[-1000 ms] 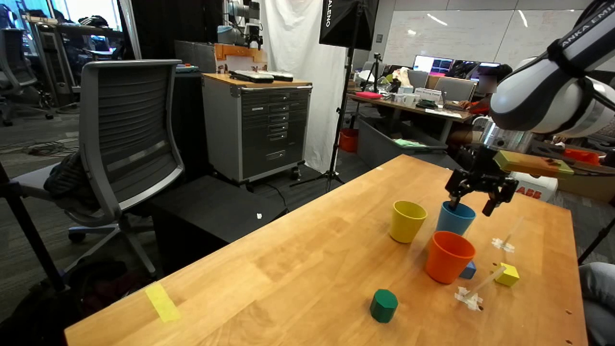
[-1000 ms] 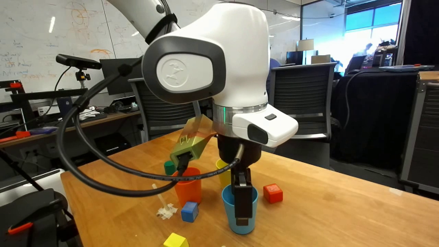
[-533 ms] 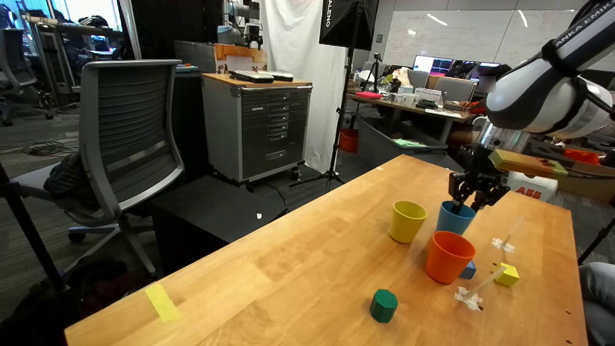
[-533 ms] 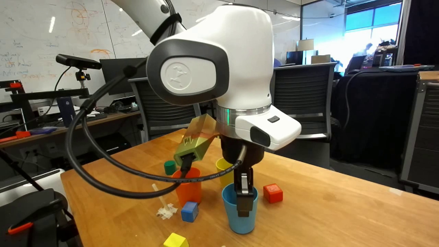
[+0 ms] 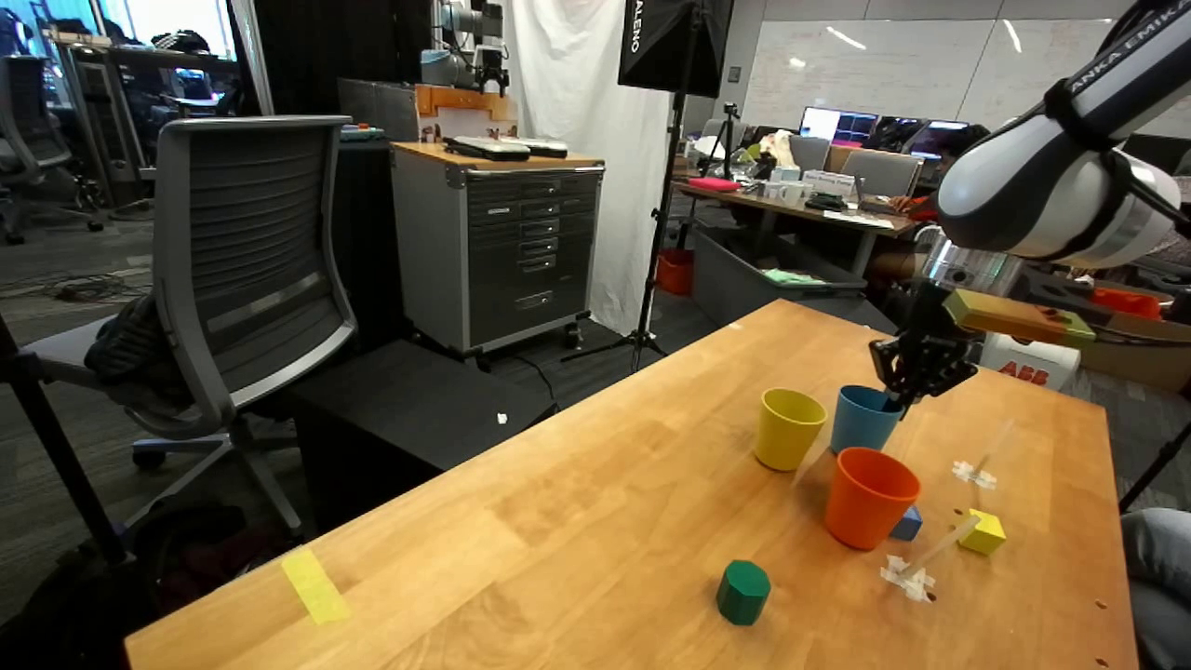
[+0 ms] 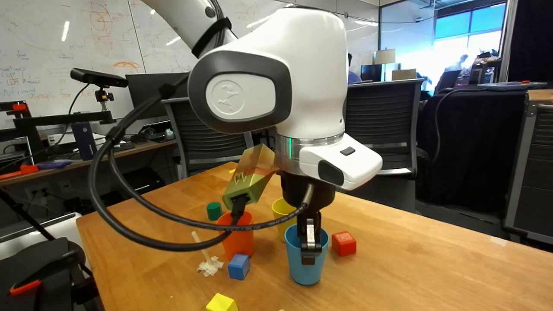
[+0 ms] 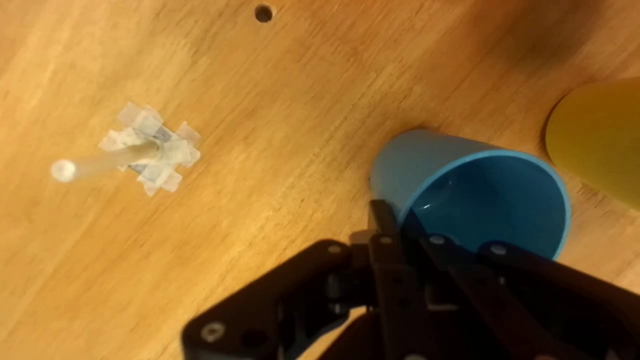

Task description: Stack up the cups

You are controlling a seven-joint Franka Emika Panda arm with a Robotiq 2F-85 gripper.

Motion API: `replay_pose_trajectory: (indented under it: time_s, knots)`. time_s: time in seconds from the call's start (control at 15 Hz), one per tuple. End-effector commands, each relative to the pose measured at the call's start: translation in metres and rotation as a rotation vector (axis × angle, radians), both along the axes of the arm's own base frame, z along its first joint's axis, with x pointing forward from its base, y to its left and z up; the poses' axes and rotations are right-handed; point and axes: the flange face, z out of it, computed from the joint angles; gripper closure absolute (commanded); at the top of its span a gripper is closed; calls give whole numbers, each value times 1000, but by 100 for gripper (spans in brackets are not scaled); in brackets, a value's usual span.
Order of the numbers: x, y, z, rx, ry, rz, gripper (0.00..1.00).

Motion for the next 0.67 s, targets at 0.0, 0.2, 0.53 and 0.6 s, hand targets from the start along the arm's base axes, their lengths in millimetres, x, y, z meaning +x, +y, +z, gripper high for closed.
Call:
replay_pose_trajectory:
  time_s: [0.0,0.2,0.53,0.6]
  knots:
    - [3,0,10,41,-6,32,99]
    - [-2,-1,30,29,-5,43,99]
    - [-16,-16,82,-18,-50,6,99]
    - [-17,-17,95,-23,-78,1,99]
